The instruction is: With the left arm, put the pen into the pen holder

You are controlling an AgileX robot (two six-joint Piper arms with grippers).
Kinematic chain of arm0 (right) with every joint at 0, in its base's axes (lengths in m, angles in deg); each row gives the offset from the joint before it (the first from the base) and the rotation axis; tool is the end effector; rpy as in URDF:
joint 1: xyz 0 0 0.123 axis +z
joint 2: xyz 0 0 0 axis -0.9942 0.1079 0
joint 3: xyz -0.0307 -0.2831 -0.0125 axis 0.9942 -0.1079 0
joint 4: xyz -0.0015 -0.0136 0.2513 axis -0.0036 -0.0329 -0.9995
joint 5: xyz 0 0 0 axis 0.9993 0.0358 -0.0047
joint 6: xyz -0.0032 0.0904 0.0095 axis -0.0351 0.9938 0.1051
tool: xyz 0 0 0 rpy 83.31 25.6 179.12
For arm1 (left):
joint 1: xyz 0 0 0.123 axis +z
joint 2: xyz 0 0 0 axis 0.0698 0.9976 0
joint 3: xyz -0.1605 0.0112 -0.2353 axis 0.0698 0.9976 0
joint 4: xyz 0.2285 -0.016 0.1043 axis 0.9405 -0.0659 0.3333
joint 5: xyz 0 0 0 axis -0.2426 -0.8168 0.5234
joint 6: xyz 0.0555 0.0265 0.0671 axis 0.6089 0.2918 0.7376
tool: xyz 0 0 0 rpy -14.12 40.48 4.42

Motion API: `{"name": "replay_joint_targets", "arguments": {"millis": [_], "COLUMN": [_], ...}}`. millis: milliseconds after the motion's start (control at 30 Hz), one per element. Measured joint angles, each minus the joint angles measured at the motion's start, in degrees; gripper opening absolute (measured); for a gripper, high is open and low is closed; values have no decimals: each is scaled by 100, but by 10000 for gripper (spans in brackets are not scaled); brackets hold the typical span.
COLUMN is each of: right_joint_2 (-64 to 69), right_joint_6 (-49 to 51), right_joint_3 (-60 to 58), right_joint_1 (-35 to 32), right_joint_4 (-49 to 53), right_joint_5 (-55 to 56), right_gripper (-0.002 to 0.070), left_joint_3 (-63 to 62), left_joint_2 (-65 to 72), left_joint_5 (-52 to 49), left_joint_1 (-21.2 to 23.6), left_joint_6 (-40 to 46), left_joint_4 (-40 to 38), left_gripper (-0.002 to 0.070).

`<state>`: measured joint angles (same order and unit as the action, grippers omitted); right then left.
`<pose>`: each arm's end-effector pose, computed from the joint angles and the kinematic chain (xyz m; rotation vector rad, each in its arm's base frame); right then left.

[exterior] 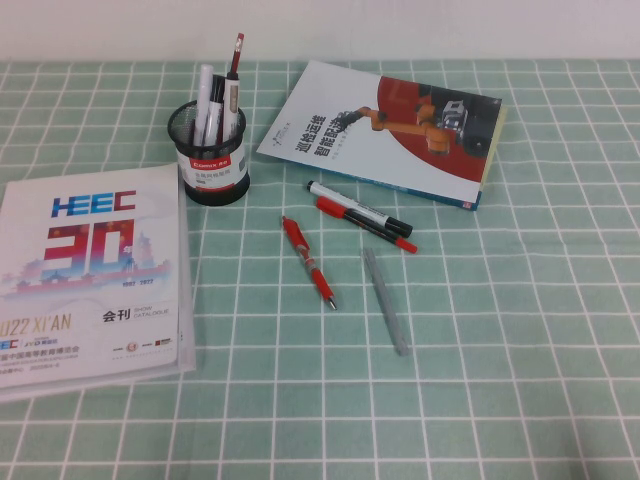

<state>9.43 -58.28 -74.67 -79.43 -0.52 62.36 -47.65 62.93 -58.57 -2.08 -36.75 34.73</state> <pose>0.0526 0.0087 0.1724 0.1184 1.8460 0.2710 0.0523 -0.0050 0.1721 0.0796 1.8742 -0.0784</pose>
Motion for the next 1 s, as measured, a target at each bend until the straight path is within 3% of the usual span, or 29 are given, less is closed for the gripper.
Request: {"name": "replay_joint_targets", "arguments": {"millis": [333,600,1000], "right_joint_2": [0,0,0], "right_joint_6": [0,0,0], "right_joint_3": [0,0,0], "right_joint_1": [0,0,0], "right_joint_4": [0,0,0], "right_joint_5": [0,0,0], "right_gripper": [-20,-20,-20], "left_joint_3": [0,19,19], "left_joint_2": [0,0,37], "left_joint_5": [119,841,1510], "left_joint_1": [0,0,0], "left_joint_6": [-115,-845,-1164], "left_joint_4": [-101,-936,-1141], "left_gripper": [0,0,0]}}
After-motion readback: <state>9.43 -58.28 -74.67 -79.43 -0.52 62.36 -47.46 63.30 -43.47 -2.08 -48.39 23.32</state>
